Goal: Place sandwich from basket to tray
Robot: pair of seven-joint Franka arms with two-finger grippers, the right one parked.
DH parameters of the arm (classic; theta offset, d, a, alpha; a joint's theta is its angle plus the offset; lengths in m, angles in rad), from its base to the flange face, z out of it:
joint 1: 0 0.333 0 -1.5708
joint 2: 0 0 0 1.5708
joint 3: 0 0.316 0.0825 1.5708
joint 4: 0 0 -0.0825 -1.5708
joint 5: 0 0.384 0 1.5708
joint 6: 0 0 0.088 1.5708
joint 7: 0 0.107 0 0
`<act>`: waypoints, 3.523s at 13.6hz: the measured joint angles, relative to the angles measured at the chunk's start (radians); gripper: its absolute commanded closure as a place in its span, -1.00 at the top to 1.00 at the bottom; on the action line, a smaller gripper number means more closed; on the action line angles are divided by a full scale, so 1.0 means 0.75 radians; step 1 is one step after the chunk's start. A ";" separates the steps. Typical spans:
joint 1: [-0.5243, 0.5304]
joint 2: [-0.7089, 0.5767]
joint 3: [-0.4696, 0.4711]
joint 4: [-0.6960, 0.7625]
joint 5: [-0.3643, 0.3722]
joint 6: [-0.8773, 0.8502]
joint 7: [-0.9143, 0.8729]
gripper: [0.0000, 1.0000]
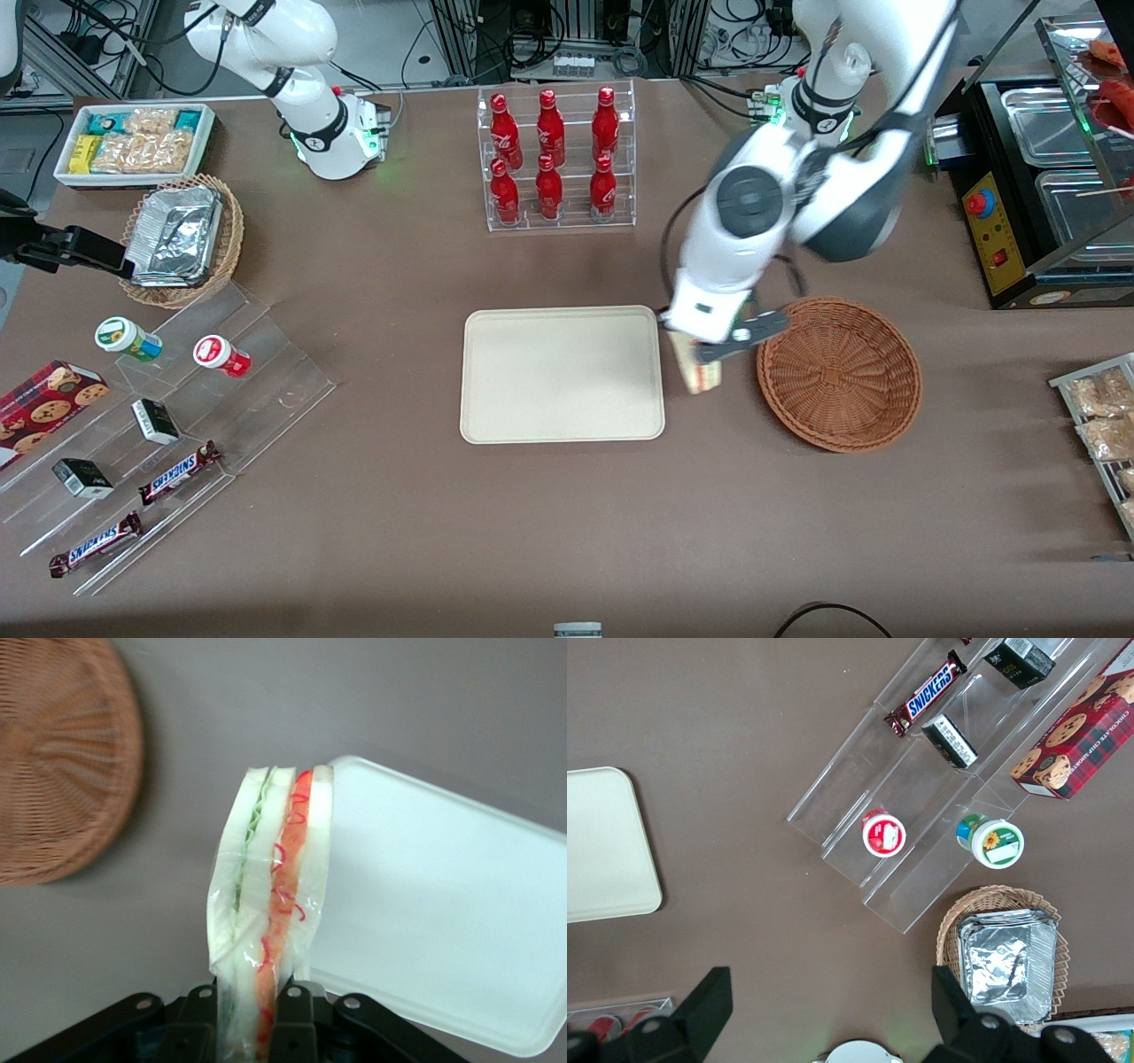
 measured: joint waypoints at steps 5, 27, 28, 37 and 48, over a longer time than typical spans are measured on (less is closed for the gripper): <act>-0.221 0.301 0.000 0.196 0.108 0.167 -0.002 -0.75; -0.306 0.464 0.018 0.426 0.367 0.142 -0.181 1.00; -0.286 0.401 0.022 0.430 0.357 0.077 -0.183 1.00; 0.073 -0.039 0.025 0.422 0.117 -0.526 0.332 1.00; 0.419 -0.336 0.314 0.329 -0.041 -0.743 1.309 0.99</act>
